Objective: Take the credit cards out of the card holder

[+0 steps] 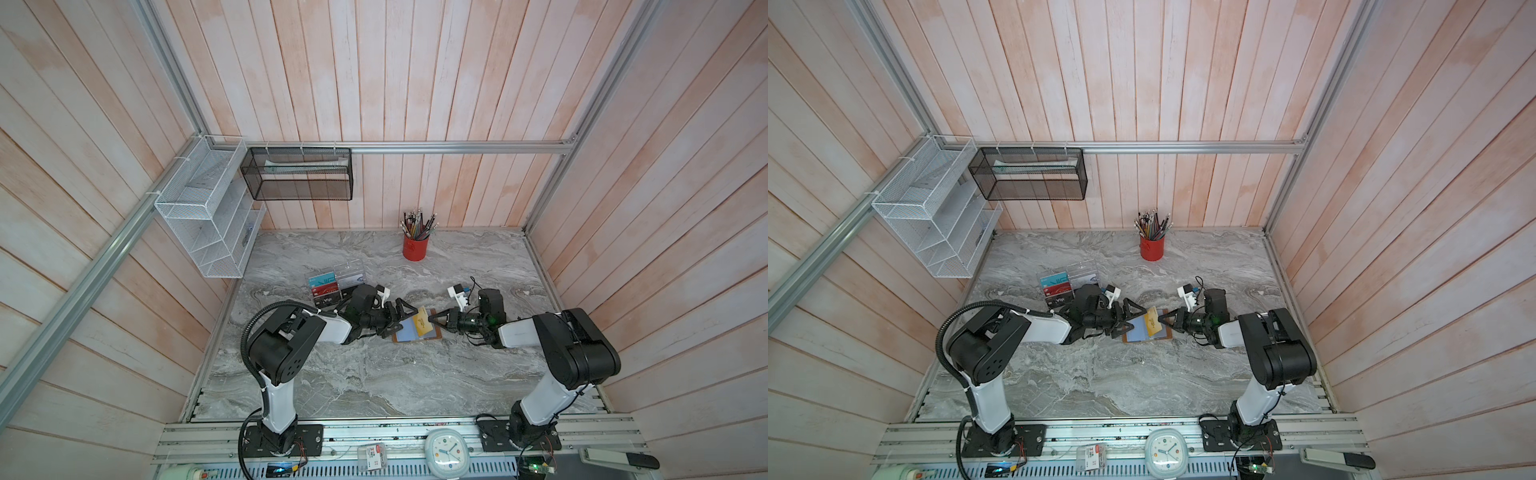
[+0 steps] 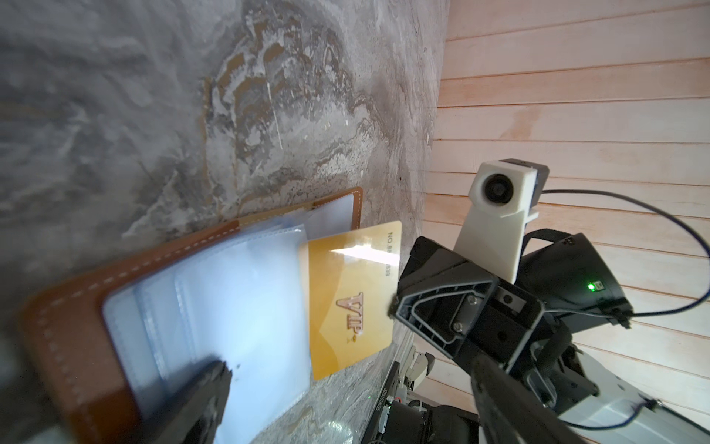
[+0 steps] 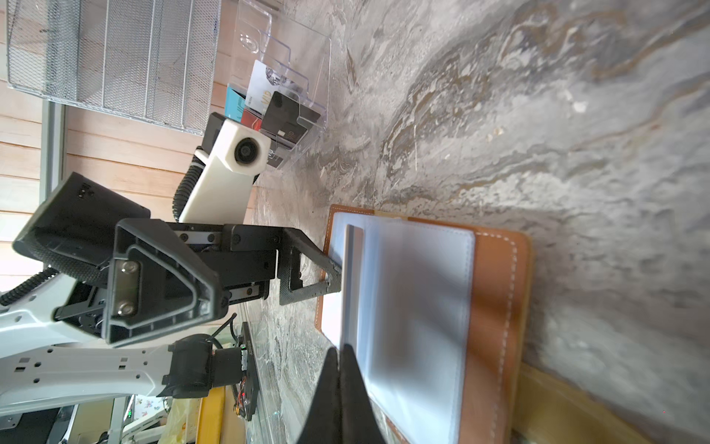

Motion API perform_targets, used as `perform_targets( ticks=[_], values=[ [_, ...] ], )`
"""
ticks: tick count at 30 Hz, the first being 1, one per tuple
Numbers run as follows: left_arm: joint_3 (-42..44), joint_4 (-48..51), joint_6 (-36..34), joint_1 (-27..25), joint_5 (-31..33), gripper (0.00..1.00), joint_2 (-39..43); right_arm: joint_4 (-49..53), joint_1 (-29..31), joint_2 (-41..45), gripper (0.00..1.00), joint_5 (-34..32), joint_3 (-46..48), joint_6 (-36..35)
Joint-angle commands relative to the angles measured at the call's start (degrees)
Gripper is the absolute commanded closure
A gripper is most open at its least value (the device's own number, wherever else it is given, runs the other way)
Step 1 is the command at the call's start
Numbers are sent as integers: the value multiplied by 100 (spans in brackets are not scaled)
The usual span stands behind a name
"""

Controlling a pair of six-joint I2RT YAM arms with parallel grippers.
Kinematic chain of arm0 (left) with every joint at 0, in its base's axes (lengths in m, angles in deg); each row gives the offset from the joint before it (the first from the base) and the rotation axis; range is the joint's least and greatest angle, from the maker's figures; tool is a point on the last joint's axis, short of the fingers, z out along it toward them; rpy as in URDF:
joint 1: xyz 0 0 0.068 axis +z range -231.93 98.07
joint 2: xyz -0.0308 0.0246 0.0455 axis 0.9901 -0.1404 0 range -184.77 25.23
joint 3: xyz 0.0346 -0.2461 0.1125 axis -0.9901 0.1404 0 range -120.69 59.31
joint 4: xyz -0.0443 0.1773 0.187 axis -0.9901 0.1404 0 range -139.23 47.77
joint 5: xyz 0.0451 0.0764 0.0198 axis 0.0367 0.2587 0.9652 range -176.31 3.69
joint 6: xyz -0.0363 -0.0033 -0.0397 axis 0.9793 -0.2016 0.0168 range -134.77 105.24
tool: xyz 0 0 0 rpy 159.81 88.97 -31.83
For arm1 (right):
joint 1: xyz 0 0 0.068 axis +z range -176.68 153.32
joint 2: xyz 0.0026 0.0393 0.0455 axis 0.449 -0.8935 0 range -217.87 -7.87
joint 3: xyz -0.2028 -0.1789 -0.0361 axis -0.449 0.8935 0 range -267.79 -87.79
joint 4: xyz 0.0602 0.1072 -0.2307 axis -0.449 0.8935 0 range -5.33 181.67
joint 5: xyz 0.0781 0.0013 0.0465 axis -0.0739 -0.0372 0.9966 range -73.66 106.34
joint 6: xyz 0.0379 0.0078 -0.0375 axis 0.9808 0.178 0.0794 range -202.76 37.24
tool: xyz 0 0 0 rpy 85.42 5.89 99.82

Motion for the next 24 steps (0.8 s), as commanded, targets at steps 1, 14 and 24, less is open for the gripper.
perform_targets(
  ticks=[1,14,24],
  values=[
    [55,733,-193,48,293,0,-73,252,-95,177,100,-58,-50,-154],
    [-24,70,-82,-10,146,0,-91,164,-133,204,100,93,-98,-41],
    [-18,-701,119,-67,38,0,-249,-133,-66,205,100,294,-206,293]
  ],
)
